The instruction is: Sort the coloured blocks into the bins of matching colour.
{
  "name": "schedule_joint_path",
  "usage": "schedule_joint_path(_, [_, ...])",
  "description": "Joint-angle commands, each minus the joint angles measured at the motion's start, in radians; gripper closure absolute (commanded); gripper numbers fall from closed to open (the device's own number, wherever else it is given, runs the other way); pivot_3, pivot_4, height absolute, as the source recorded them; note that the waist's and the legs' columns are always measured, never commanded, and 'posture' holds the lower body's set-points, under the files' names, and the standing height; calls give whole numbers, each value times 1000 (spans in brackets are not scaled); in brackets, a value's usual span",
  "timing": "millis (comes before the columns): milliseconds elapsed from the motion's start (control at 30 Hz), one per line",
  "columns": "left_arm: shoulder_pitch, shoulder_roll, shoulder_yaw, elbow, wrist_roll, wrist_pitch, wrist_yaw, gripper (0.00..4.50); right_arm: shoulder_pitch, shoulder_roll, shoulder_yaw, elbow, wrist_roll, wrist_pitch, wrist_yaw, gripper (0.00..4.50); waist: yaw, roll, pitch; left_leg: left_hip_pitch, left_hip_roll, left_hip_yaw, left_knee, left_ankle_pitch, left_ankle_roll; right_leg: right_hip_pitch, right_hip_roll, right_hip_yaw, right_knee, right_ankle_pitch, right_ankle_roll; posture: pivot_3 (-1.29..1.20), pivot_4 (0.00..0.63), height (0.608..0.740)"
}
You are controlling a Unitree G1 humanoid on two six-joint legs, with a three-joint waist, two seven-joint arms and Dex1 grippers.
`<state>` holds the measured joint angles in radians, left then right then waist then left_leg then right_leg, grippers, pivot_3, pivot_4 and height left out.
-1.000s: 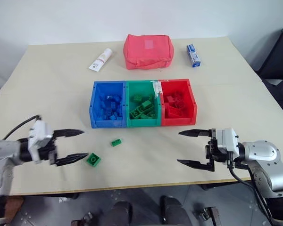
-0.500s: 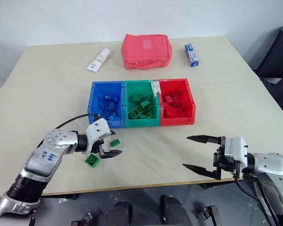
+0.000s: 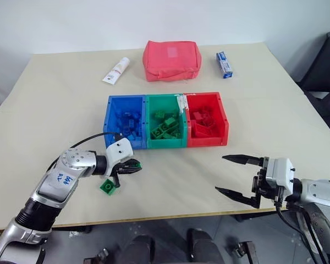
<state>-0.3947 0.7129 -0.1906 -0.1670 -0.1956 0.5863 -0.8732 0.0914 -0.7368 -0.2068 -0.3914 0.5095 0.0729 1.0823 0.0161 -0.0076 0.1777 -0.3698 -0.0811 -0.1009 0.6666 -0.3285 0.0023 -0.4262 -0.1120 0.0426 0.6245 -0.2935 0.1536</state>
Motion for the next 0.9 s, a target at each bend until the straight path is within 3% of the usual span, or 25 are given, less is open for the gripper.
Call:
schedule_joint_path(33, [-66,-70,54,1,-44,19,42,4038,14,35,-57,-57,36,5,-74,0,13,-1,0,0,0,0,1,0,0,0,0,0,0,0,0,0,150,740])
schedule_joint_path(300, [-396,-351,77,205,-50,-71,173,4038,26,116,-154,-115,81,49,-263,0,30,-1,0,-2,-2,0,4,0,0,0,-1,-1,0,1,1,0,150,740])
schedule_joint_path(467, [-502,-446,49,436,11,-184,203,4038,30,122,-146,-140,78,53,-295,0,18,-2,0,-2,-2,1,4,0,0,0,0,0,0,1,2,0,150,740])
schedule_joint_path(700, [-521,-456,70,483,0,-230,157,1789,57,121,-153,-162,80,48,-308,0,8,-2,0,-2,-2,1,2,0,0,-1,0,0,1,1,2,0,150,740])
schedule_joint_path(867, [-436,-372,152,384,-82,-300,36,157,23,95,-135,-132,81,43,-264,0,1,-2,0,-2,-1,1,2,0,0,-1,0,0,1,1,2,0,150,740])
schedule_joint_path(900, [-408,-338,169,360,-96,-322,-2,30,12,88,-126,-126,82,45,-248,0,0,-2,0,-2,-1,1,2,0,0,-1,1,0,1,1,2,0,150,740])
